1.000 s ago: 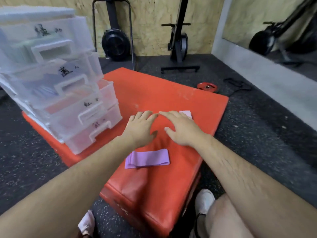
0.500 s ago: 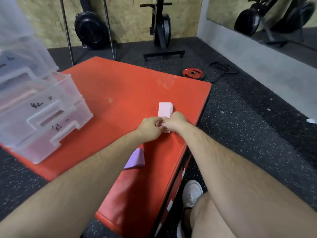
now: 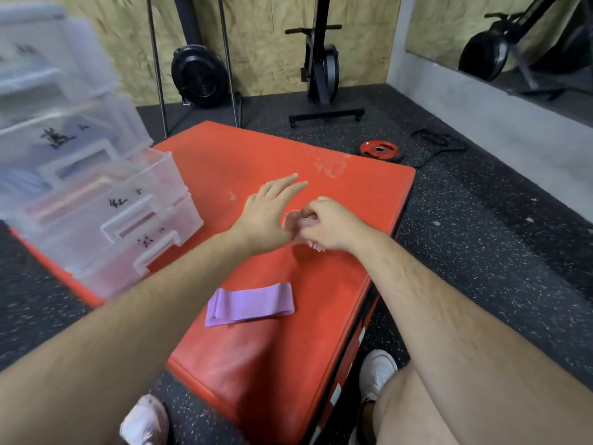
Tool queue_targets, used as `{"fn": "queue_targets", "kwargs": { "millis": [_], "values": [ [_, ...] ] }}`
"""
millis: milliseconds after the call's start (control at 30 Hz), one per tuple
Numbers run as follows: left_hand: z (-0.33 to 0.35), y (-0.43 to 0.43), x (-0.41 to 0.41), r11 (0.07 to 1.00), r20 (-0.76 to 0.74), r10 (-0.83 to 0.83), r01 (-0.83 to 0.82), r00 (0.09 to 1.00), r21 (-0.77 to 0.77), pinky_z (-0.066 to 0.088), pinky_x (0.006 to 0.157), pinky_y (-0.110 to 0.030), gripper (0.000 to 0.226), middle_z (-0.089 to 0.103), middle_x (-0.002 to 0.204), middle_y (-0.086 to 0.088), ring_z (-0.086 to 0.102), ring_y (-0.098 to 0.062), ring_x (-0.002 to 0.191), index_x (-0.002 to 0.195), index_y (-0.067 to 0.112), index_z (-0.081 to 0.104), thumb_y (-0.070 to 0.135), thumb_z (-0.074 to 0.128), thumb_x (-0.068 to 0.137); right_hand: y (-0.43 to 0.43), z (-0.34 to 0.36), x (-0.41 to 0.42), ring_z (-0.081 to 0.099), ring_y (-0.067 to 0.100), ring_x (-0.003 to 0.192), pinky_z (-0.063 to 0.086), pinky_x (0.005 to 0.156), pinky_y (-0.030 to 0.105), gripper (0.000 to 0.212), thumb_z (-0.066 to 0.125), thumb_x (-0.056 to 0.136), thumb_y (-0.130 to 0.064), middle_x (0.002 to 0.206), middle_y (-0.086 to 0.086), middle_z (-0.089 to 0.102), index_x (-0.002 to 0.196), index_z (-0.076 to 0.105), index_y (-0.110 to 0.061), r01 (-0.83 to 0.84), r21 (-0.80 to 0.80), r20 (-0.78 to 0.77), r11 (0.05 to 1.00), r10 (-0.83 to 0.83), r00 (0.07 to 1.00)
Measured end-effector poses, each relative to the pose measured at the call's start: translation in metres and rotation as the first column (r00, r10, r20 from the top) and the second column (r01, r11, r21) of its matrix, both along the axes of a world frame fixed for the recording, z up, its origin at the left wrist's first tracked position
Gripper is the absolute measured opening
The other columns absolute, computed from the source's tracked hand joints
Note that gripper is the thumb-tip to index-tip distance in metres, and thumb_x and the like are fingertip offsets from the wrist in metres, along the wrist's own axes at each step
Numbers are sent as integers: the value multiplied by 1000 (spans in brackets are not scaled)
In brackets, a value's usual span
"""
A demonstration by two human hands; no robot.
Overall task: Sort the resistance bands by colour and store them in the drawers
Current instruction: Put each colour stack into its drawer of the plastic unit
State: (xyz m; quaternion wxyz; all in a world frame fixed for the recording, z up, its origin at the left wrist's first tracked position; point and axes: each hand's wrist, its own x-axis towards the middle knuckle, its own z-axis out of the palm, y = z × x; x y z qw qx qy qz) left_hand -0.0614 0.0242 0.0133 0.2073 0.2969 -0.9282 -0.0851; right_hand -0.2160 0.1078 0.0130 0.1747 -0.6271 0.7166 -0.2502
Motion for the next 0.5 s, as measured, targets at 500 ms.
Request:
{"fn": "queue_targets", "kwargs": {
  "millis": [500],
  "values": [
    [64,26,164,978,-103,172,-157,980,134,40,63,-27,19,58,78,6,52,-12,71,88,18,63,30,77,81,-9,47,89,63,10,88,47,76,21,37,66,77,-7,100,-5,63,109,65,-25,-285,-251,40,925,304,952]
  ]
}}
